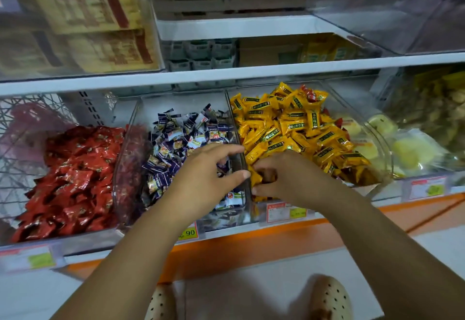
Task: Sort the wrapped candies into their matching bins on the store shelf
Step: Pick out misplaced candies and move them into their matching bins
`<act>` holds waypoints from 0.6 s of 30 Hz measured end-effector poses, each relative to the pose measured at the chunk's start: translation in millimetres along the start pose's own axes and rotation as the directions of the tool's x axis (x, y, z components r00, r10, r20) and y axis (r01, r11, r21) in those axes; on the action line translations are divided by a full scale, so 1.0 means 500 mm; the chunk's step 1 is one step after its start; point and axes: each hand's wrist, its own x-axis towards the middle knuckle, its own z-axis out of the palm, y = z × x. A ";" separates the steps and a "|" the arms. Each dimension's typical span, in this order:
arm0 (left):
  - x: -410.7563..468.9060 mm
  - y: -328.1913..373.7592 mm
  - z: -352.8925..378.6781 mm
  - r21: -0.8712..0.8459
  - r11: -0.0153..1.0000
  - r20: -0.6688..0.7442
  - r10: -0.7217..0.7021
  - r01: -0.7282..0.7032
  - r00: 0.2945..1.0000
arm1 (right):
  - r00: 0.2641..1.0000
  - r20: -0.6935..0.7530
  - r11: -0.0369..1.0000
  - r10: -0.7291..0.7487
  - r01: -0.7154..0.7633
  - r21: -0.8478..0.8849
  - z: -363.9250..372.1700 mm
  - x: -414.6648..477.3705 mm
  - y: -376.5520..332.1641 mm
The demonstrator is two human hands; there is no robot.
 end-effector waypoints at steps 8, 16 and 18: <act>0.016 0.000 0.006 -0.013 1.000 -0.007 0.003 -0.003 1.000 | 0.916 -0.345 0.962 0.204 -0.121 0.245 -0.035 0.031 0.041; 0.019 -0.008 0.004 -0.016 1.000 -0.009 0.007 -0.007 1.000 | 0.851 -0.502 0.984 0.155 -0.086 0.158 -0.018 0.030 0.019; 0.018 -0.006 0.004 -0.009 1.000 -0.013 0.009 -0.009 1.000 | 0.939 -0.335 0.997 0.076 -0.063 0.048 -0.011 0.016 0.007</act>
